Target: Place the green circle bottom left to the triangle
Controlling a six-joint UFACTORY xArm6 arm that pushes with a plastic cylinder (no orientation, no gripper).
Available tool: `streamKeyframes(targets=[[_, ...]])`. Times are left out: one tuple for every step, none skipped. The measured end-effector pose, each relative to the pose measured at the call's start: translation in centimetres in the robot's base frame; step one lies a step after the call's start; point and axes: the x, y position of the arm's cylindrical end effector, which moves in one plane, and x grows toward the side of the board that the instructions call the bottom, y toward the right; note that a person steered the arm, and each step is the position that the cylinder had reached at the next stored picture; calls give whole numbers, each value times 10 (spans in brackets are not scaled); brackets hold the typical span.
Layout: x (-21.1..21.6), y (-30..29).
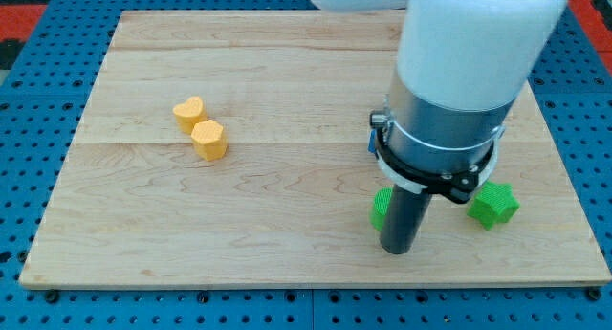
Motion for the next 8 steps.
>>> streamKeyframes(targets=[[1,22],[-13,30],[-41,12],[-29,-56],[-16,-94],[-16,-60],[-26,-12],[-68,-18]])
